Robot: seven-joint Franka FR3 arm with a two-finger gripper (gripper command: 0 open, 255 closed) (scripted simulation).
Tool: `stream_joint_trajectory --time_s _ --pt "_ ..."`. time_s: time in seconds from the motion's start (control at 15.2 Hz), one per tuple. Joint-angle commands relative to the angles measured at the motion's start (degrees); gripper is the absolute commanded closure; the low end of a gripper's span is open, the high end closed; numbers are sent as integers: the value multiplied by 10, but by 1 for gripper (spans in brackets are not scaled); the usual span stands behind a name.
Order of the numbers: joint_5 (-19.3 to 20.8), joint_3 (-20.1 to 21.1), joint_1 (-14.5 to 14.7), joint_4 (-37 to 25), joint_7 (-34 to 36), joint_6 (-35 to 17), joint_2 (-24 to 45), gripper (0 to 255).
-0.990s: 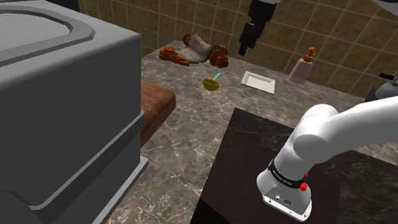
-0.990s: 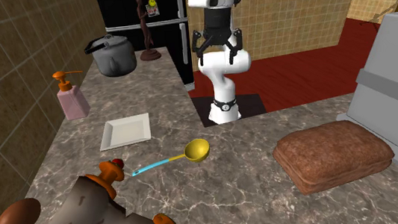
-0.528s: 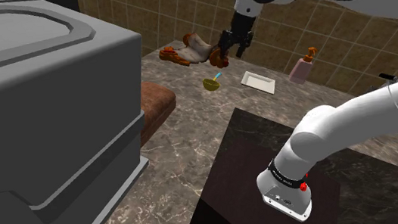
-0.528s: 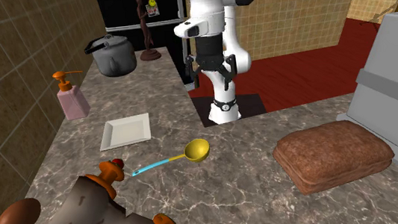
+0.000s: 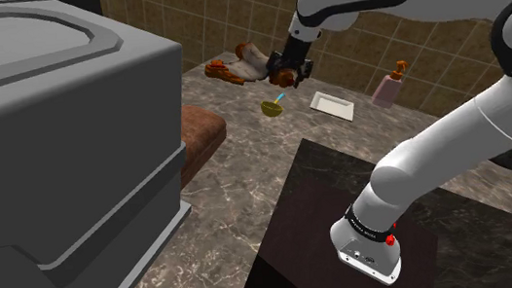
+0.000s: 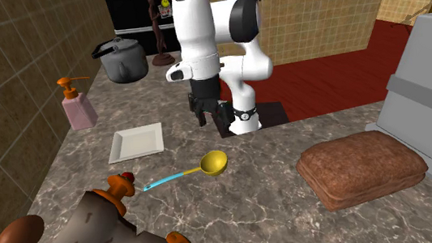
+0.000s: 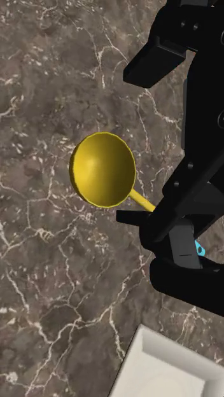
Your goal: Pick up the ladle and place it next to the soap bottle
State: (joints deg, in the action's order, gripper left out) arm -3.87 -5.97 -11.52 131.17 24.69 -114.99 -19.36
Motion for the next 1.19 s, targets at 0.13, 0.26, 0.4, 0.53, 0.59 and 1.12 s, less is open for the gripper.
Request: stream_joint_trajectory --time_s 0.13,0.26,0.4,0.53,0.59,1.12 --pt "-32 -12 -21 -4 81 -65 65 0" --pt "-49 -20 -31 -5 116 -96 95 0" --pt "-69 -29 -41 -5 149 -127 125 0" --pt "-82 -34 -46 -5 168 -145 142 0" --pt "-84 -33 -45 -2 167 -153 147 0" --pt "-101 -30 -40 14 156 -202 180 0"
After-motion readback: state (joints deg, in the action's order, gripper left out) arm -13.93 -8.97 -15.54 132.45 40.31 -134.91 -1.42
